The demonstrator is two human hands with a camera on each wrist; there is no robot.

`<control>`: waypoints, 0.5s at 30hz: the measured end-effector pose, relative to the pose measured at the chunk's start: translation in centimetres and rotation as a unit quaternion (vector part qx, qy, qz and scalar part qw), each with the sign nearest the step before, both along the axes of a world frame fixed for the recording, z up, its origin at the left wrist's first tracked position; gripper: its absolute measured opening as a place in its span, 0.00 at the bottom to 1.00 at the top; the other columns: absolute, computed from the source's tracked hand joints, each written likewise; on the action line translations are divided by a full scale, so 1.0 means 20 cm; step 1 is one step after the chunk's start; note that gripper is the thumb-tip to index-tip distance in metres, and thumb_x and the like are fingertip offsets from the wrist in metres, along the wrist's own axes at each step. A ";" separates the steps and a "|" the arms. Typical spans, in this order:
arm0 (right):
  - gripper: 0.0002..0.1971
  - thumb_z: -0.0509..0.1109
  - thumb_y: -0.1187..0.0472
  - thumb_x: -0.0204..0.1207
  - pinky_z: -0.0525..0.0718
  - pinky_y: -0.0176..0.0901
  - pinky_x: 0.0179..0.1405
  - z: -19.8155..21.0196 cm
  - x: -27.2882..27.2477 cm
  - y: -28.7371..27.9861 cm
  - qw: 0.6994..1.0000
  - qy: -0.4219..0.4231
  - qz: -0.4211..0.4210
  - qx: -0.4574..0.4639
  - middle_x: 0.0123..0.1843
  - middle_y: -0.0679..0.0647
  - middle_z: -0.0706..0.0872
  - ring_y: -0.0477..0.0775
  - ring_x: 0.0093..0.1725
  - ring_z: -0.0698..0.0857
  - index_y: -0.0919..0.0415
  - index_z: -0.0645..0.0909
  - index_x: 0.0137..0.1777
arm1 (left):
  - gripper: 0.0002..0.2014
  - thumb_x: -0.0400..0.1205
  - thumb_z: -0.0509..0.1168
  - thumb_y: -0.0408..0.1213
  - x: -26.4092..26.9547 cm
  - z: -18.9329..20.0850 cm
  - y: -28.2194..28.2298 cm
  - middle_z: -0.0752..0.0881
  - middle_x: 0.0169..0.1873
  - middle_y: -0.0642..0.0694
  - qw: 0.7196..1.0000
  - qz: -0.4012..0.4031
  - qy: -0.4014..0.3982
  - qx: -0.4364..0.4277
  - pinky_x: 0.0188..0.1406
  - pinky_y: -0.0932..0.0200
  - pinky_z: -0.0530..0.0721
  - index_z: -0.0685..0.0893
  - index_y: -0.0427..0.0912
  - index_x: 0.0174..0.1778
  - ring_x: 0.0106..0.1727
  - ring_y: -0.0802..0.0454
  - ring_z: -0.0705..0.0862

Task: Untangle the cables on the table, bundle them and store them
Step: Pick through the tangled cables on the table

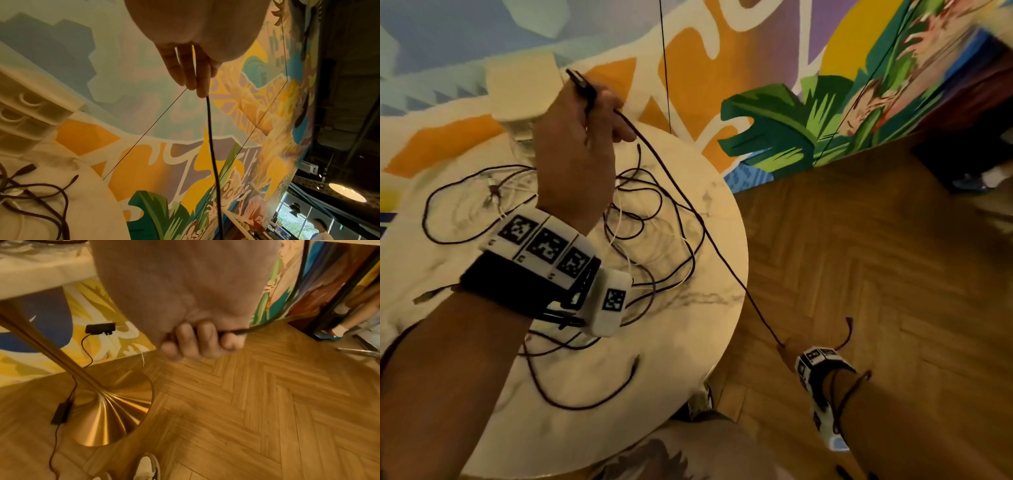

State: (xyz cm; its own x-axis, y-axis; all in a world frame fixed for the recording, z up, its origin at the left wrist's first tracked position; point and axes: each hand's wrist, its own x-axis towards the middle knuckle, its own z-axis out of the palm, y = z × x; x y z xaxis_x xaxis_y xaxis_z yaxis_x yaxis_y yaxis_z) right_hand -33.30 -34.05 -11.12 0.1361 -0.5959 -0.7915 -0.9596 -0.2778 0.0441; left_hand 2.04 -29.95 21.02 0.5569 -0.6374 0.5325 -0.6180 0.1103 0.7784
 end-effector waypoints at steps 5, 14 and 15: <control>0.19 0.54 0.50 0.85 0.81 0.45 0.46 0.02 -0.03 -0.11 0.990 -0.029 -0.132 -0.045 0.52 0.60 0.86 0.61 0.49 0.84 0.62 0.82 0.55 | 0.10 0.87 0.54 0.39 -0.06 -0.01 -0.05 0.85 0.31 0.49 1.000 -0.023 -0.013 -0.001 0.34 0.67 0.79 0.77 0.39 0.49 0.32 0.60 0.84; 0.19 0.58 0.47 0.82 0.84 0.49 0.52 -0.02 -0.19 -0.16 0.972 -0.001 -0.232 -0.036 0.46 0.57 0.82 0.60 0.46 0.83 0.61 0.79 0.58 | 0.11 0.87 0.54 0.40 -0.06 -0.01 -0.11 0.86 0.32 0.49 1.000 -0.016 -0.016 0.019 0.34 0.64 0.79 0.78 0.38 0.50 0.30 0.63 0.82; 0.20 0.59 0.46 0.81 0.83 0.47 0.52 -0.02 -0.17 -0.16 0.978 0.004 -0.209 -0.018 0.52 0.57 0.83 0.60 0.51 0.83 0.60 0.77 0.63 | 0.10 0.87 0.55 0.40 -0.09 -0.02 -0.12 0.85 0.31 0.50 0.999 -0.029 -0.024 0.037 0.35 0.61 0.80 0.79 0.39 0.49 0.30 0.61 0.82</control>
